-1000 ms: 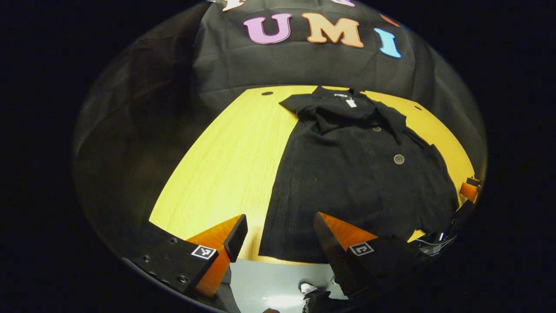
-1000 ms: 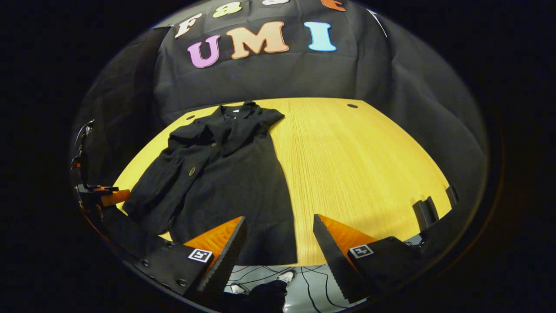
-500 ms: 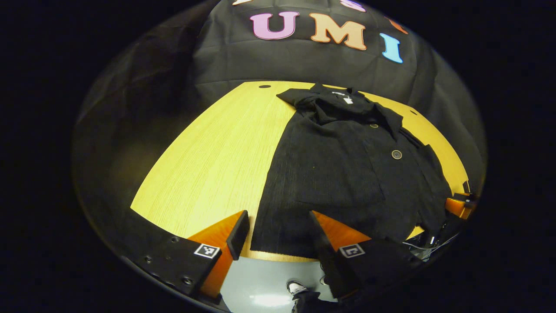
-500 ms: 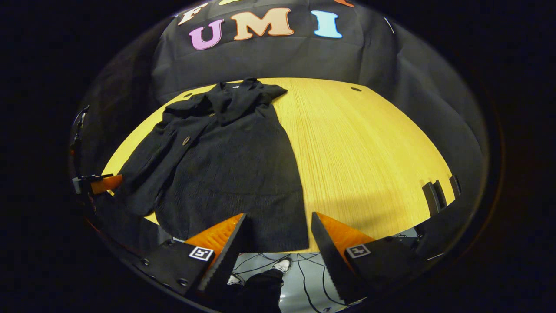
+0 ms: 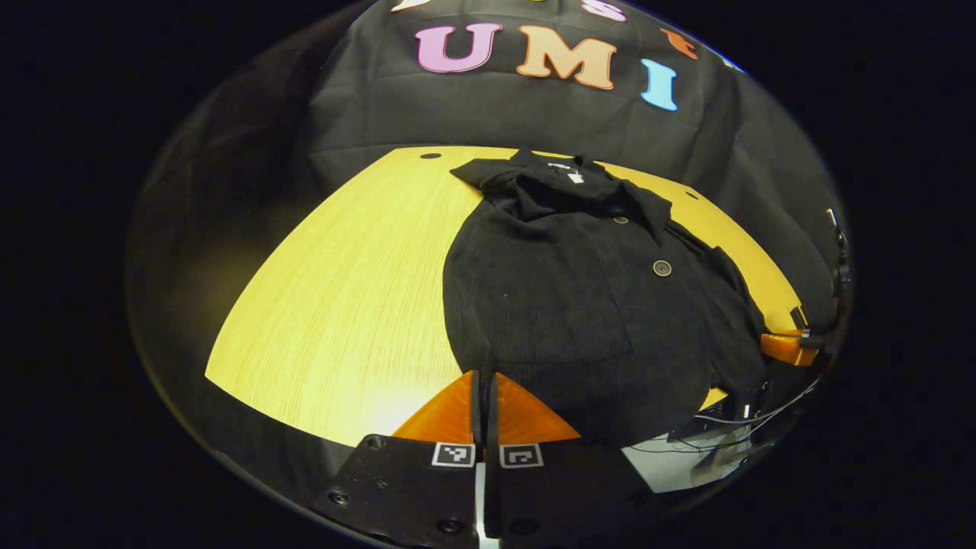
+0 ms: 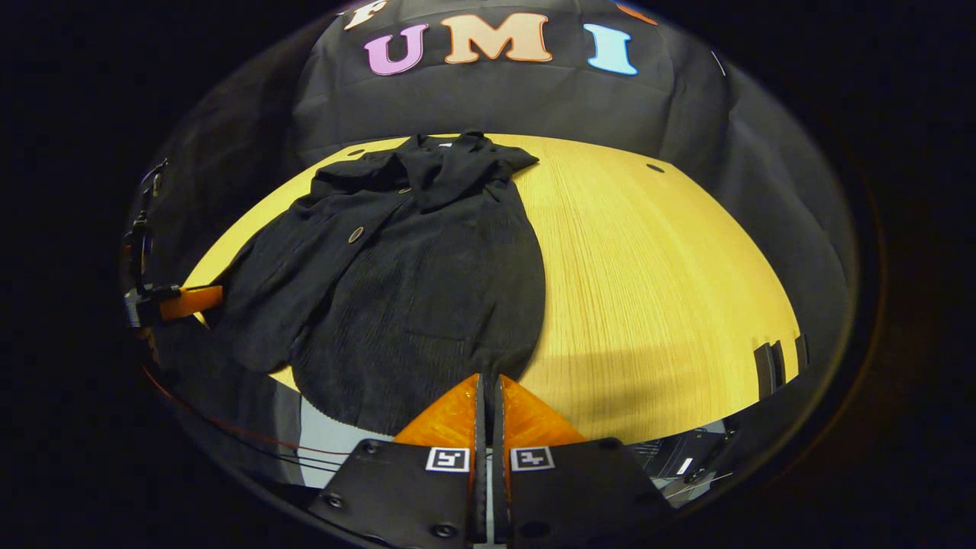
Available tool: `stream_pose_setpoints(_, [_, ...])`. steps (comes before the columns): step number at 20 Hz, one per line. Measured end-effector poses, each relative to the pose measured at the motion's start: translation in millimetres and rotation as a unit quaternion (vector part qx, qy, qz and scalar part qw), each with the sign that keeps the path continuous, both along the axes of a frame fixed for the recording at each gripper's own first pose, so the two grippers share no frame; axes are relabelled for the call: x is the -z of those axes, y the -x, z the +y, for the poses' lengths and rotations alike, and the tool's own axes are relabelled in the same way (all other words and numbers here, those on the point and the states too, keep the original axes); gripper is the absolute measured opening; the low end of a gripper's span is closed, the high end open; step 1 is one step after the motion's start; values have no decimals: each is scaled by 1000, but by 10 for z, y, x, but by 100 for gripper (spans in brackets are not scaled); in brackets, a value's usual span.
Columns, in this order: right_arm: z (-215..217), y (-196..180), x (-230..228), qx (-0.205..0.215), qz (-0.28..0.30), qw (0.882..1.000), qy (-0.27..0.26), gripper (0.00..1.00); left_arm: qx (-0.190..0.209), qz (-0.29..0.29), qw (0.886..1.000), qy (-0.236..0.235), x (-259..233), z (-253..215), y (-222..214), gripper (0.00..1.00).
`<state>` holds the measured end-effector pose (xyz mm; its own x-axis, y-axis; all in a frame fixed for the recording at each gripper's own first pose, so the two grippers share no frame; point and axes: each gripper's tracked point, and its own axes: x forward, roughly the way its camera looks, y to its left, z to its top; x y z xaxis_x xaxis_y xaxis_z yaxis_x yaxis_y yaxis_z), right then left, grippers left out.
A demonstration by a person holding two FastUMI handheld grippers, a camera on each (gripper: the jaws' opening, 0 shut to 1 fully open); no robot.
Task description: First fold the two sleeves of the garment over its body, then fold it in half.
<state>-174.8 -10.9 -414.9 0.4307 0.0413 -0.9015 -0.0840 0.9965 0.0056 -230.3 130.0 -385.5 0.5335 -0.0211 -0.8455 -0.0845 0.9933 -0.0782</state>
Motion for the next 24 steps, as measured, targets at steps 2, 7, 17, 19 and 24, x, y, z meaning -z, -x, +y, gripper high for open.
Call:
stream_pose_setpoints(2, [2, -11, -22, -10, 0, 1000, -9, 6, -16, 3, 1000, 1, -13, 21, -13, 0])
stream_pose_setpoints(7, [50, -215, -300, -38, -49, 997, -53, 5, -54, -17, 998, 2, -315, -20, -163, 0])
stream_pose_setpoints(17, [243, -1116, -1109, -60, -141, 982, -114, 5, -61, -119, 991, 13, -1142, -80, -1218, 0])
stream_pose_setpoints(19, [255, -1316, -1234, -54, -160, 979, -114, 5, -48, -129, 990, 3, -1216, -48, -1402, 0])
stream_pose_setpoints(24, [283, -1730, -1473, -47, -187, 974, -117, 5, -44, -159, 986, 8, -1414, 14, -1859, 0])
